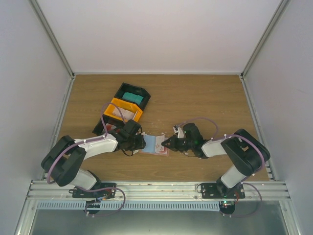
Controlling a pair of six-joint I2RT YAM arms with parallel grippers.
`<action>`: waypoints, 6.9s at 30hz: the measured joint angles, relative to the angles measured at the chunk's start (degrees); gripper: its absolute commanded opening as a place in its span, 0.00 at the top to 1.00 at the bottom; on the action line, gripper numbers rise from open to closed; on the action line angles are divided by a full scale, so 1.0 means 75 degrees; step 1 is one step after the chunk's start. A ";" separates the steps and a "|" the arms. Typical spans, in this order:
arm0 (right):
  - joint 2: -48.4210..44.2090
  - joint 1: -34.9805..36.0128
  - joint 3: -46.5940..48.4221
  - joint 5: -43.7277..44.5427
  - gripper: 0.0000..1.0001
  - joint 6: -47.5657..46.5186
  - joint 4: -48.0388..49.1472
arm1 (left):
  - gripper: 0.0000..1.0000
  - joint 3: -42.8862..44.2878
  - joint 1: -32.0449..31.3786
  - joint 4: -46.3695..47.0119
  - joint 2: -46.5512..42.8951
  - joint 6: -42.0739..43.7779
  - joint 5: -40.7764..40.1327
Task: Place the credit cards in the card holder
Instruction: Insert the credit card into the card holder.
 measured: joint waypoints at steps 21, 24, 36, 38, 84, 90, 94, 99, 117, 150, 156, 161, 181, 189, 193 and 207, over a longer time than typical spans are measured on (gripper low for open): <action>-0.0026 -0.0402 -0.0338 -0.0303 0.99 0.0402 0.0323 | 0.70 0.0000 -0.0009 0.0449 0.0236 0.0198 0.0323; -0.0061 -0.0449 -0.0338 -0.0289 1.00 0.0402 0.0189 | 0.70 0.0055 -0.0041 0.0504 0.0332 0.0318 0.0431; -0.0536 -0.0644 -0.0525 -0.0221 1.00 0.0460 -0.0090 | 0.69 0.0472 -0.0329 0.0312 0.0676 0.0495 0.0271; -0.0825 -0.0679 -0.0525 -0.0105 1.00 0.0446 -0.0315 | 0.59 0.0495 -0.0358 0.0259 0.0676 0.0522 0.0262; 0.0090 -0.0720 -0.0717 -0.0621 0.99 0.1250 0.0866 | 0.66 0.0720 -0.0510 -0.0087 0.0766 0.0458 0.0134; 0.0076 -0.0708 -0.0941 -0.0635 0.99 0.1381 0.0950 | 0.67 0.0729 -0.0510 -0.0073 0.0787 0.0452 0.0149; 0.0187 -0.0694 -0.0953 -0.0717 0.99 0.1416 0.1169 | 0.67 0.0740 -0.0510 -0.0076 0.0793 0.0455 0.0175; 0.0638 -0.0662 -0.0866 -0.0933 0.99 0.1504 0.1553 | 0.67 0.0740 -0.0510 -0.0079 0.0793 0.0455 0.0189; 0.1189 -0.0402 -0.0731 -0.0889 0.99 0.1891 0.2664 | 0.74 0.0743 -0.0595 -0.0038 0.0842 0.0466 0.0221; -0.0799 0.0017 -0.0434 0.0370 0.39 0.1134 -0.0297 | 0.78 0.0673 -0.0790 0.0052 0.0860 0.0554 0.0877; -0.1306 0.0026 0.0023 0.1067 0.38 0.0609 -0.1859 | 0.78 0.0600 -0.0816 0.0201 0.0863 0.0641 0.1049; -0.1262 0.0149 0.0297 0.1335 0.43 0.0184 -0.2532 | 0.77 0.0507 -0.0819 0.0405 0.0863 0.0691 0.1151; -0.0845 0.1052 0.1107 0.2745 0.45 -0.0487 -0.3480 | 0.82 0.0271 -0.0822 0.0731 0.0775 0.0720 0.1172; -0.1524 0.1067 0.0930 0.3174 0.49 -0.1408 -0.3934 | 0.82 0.0254 -0.0854 0.0551 0.0673 0.0720 0.1163; -0.1585 0.1043 0.0930 0.3171 0.54 -0.1690 -0.4074 | 0.83 0.0280 -0.0868 0.0268 0.0562 0.0723 0.1174; -0.1784 0.0629 0.0554 0.2690 0.66 -0.1973 -0.4229 | 0.88 0.0985 -0.0997 0.0577 0.0714 0.0697 0.2034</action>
